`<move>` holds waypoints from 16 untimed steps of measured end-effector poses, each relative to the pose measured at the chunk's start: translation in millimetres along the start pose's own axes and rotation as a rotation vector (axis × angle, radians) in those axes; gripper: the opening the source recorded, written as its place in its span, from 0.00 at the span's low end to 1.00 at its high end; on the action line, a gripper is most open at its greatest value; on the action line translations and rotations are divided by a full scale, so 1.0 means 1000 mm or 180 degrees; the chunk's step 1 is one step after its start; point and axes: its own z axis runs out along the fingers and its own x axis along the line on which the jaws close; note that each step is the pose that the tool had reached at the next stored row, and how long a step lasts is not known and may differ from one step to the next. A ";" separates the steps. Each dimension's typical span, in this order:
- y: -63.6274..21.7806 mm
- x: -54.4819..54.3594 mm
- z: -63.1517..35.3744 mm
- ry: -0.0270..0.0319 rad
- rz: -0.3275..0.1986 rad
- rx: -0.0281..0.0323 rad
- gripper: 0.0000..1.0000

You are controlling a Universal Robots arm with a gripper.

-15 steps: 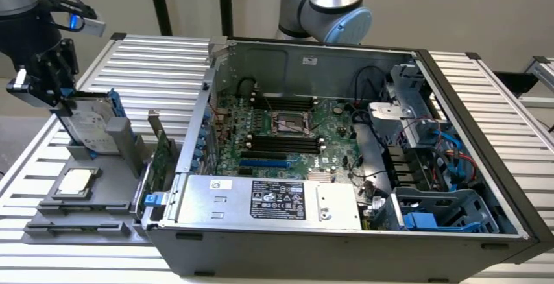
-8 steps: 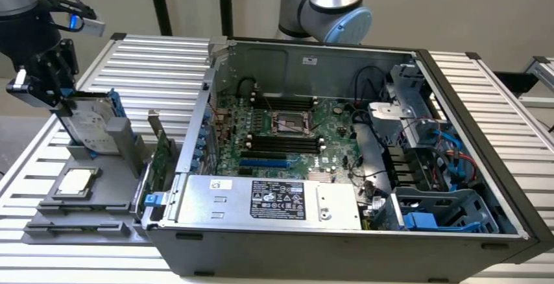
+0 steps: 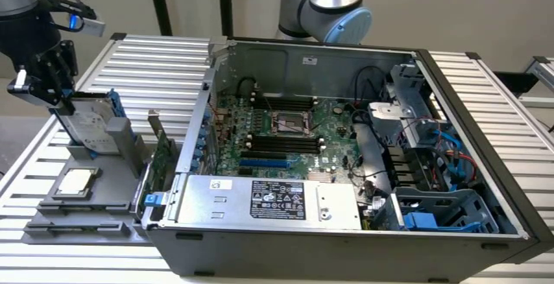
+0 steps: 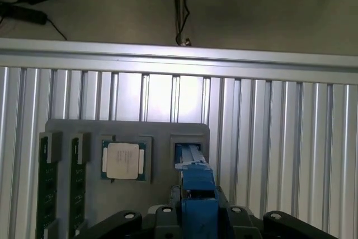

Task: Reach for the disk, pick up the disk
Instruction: 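Pick up the disk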

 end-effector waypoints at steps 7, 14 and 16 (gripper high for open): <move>0.0000 0.000 0.0000 -0.0005 0.0039 0.0003 0.33; 0.0000 0.000 0.0001 -0.0006 0.0074 0.0035 0.33; 0.0000 0.000 0.0001 -0.0006 0.0075 0.0042 0.33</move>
